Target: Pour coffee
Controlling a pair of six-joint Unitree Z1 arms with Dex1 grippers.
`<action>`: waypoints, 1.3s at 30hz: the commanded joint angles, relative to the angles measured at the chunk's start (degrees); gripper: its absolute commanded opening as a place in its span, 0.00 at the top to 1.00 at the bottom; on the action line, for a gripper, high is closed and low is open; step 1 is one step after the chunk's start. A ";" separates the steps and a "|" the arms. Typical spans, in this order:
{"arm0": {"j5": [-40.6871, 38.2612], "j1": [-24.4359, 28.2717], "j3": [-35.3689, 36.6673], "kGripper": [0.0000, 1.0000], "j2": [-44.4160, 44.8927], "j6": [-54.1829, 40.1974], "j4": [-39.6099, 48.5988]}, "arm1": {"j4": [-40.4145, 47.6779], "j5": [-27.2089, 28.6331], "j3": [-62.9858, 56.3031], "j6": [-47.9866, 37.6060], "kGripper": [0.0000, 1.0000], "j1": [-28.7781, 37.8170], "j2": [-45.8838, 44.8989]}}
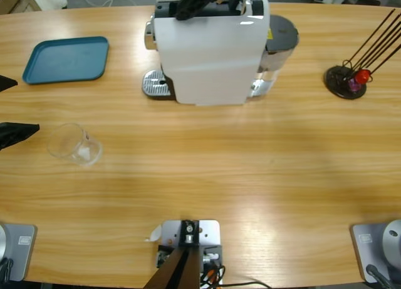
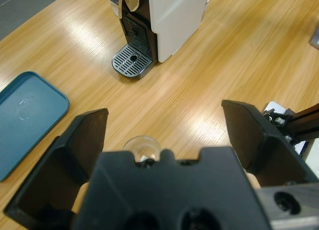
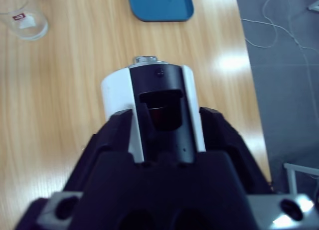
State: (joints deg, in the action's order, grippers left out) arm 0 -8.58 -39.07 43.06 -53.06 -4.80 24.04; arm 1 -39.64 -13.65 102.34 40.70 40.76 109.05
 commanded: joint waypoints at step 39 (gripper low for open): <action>1.93 0.66 0.92 0.01 6.83 1.55 8.29 | 37.71 24.02 -28.16 -64.87 1.00 6.40 -15.13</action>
State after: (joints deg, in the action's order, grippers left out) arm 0 -8.00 -39.01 44.09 -48.94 -3.91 29.99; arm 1 -2.63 10.98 69.50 -22.06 40.96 88.75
